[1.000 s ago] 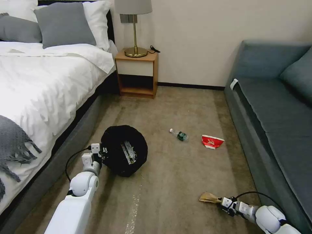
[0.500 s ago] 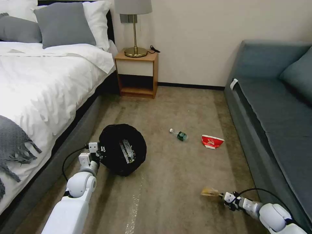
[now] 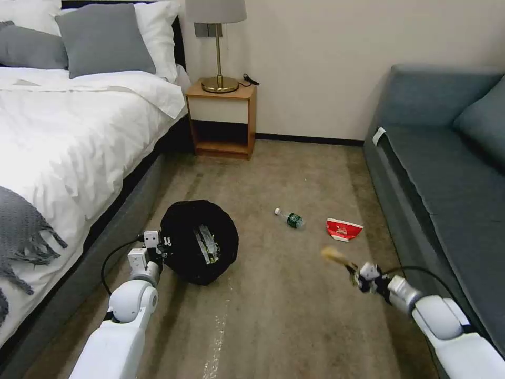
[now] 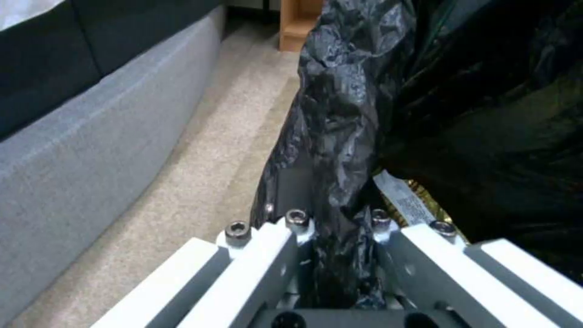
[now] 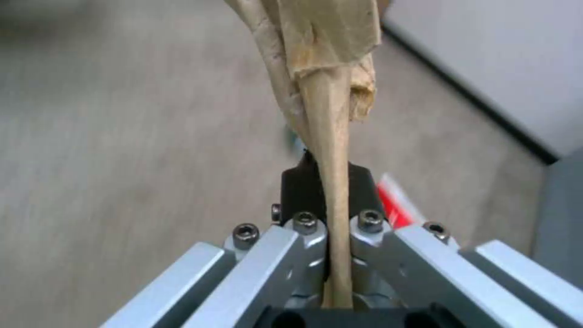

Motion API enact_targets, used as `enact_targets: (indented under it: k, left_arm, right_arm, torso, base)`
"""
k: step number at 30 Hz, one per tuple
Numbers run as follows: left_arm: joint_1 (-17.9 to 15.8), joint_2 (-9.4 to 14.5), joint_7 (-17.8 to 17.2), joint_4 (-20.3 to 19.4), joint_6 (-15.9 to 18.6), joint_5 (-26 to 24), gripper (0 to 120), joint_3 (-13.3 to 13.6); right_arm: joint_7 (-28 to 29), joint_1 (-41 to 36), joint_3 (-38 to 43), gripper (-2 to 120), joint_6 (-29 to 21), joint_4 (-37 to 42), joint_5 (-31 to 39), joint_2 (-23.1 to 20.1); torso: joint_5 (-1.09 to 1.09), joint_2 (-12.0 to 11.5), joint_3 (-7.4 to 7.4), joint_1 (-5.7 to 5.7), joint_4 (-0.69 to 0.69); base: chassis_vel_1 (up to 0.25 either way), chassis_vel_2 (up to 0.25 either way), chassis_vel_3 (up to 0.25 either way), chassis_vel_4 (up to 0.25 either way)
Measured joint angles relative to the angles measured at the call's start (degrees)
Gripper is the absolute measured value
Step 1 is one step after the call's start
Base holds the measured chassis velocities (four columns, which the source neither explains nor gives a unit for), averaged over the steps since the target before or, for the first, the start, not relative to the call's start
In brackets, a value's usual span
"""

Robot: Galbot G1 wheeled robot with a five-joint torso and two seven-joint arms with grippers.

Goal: Pick up the trash bin, then pick up the garbage on the floor and place it into the trash bin.

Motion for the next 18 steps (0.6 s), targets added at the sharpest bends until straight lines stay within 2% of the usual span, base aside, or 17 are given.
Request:
enact_targets:
  k: [5, 6, 9, 10, 13, 18]
  left_arm:
    - [-0.2, -0.8, -0.4, -0.5, -0.1, 0.0, 1, 1.0]
    - [-0.2, -0.8, -0.4, -0.5, -0.1, 0.0, 1, 1.0]
    - [-0.5, -1.2, -0.5, -0.9, -0.1, 0.1, 1, 1.6]
    - [-0.5, -1.2, -0.5, -0.9, -0.1, 0.1, 1, 1.6]
    - [-0.5, -1.4, -0.6, -1.4, 0.0, 0.2, 1, 1.8]
    - [-0.2, -1.6, -0.6, -1.9, 0.0, 0.2, 1, 2.0]
  right_arm:
    - [4.8, 2.3, -2.6, 0, -1.8, 6.7, 9.4, -0.3]
    - [4.8, 2.3, -2.6, 0, -1.8, 6.7, 9.4, -0.3]
    - [8.2, 4.7, -5.6, 0, -4.7, 12.4, 18.5, 0.6]
    - [8.2, 4.7, -5.6, 0, -4.7, 12.4, 18.5, 0.6]
    - [10.6, 7.3, -8.3, 0, -8.4, 16.7, 25.8, 1.8]
    - [11.4, 9.3, -10.8, 0, -10.3, 18.4, 29.6, 2.9]
  torso:
    - [-0.01, 0.0, 0.00, 0.00, 0.00]
    - [-0.01, 0.0, 0.00, 0.00, 0.00]
    - [0.00, 0.0, -0.01, 0.00, 0.00]
    - [0.00, 0.0, -0.01, 0.00, 0.00]
    - [-0.01, 0.0, 0.00, 0.00, 0.00]
    - [-0.01, 0.0, 0.00, 0.00, 0.00]
  base:
    - [0.000, 0.000, 0.000, 0.000]
    - [0.000, 0.000, 0.000, 0.000]
    - [0.000, 0.000, 0.000, 0.000]
    - [0.000, 0.000, 0.000, 0.000]
    - [0.000, 0.000, 0.000, 0.000]
    - [0.000, 0.000, 0.000, 0.000]
